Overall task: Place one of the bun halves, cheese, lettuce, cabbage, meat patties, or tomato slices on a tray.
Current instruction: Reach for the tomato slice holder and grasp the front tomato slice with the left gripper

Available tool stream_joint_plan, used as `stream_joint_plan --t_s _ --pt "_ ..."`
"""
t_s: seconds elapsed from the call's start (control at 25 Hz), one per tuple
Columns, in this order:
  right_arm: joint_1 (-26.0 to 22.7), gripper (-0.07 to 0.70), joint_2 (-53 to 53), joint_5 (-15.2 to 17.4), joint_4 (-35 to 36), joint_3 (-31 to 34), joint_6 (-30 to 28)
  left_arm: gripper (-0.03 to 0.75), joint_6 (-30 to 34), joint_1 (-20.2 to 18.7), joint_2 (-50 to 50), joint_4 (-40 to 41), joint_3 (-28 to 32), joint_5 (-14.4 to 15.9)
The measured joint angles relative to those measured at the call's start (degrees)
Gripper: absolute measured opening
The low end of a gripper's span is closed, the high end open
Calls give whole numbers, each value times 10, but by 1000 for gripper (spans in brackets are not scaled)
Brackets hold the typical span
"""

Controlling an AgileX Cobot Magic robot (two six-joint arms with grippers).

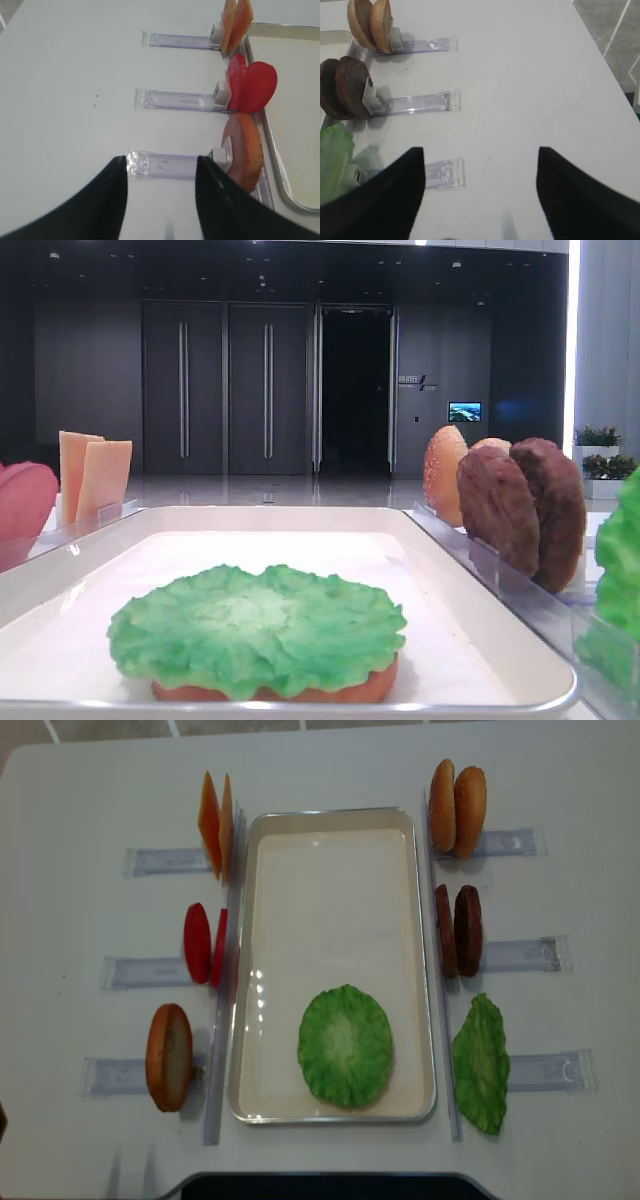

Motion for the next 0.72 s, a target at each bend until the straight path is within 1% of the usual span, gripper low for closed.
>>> stream_joint_plan --t_s 0.72 --pt "0 482 0 0 0 0 0 345 0 0 0 0 0 0"
